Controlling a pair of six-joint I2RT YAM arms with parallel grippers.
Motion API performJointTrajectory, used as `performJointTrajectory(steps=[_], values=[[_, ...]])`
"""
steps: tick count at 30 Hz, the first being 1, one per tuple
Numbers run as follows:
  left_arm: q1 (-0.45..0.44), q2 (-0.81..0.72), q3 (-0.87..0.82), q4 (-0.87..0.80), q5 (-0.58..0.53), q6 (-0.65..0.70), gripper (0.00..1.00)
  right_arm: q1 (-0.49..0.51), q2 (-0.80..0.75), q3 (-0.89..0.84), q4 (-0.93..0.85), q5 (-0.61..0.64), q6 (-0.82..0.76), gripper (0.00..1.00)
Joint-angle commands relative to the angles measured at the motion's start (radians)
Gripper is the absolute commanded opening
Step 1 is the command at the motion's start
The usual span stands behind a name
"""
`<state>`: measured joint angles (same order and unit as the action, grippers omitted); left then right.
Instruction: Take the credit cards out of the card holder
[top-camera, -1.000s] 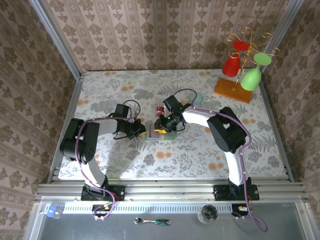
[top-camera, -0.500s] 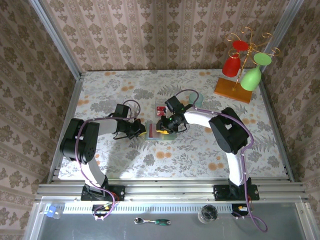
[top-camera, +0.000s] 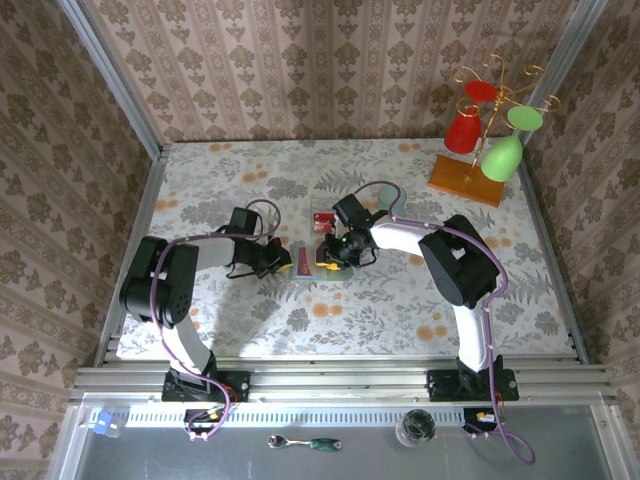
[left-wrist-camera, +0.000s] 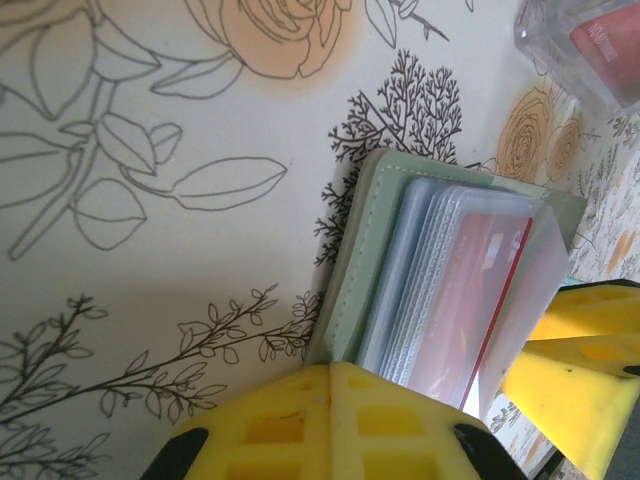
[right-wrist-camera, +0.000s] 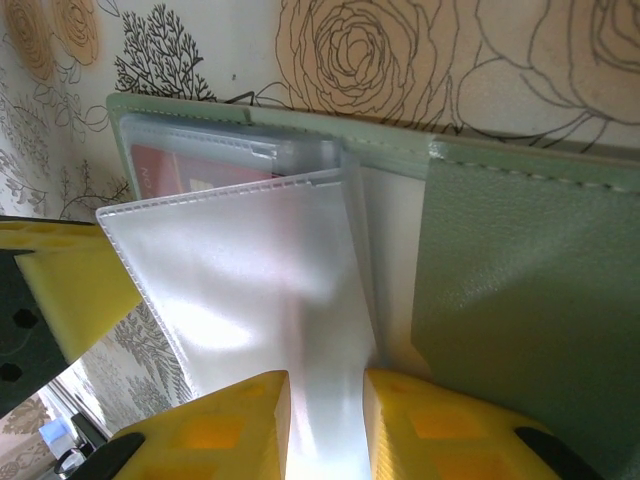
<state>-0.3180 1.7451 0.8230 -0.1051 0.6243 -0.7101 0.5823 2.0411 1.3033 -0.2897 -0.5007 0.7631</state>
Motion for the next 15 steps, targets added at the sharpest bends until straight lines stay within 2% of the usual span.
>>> performJointTrajectory(steps=[1, 8, 15], values=[[0.01, -0.053, 0.018, -0.044, -0.016, 0.001, 0.11, -0.006, -0.028, -0.018, 0.001, 0.018, 0.006, 0.26], [-0.021, -0.105, 0.033, -0.045, -0.013, -0.033, 0.2, -0.006, -0.024, -0.021, 0.008, 0.013, 0.008, 0.26], [-0.082, -0.095, 0.059, -0.025, -0.004, -0.074, 0.28, -0.007, -0.022, -0.022, 0.012, 0.01, 0.008, 0.26]])
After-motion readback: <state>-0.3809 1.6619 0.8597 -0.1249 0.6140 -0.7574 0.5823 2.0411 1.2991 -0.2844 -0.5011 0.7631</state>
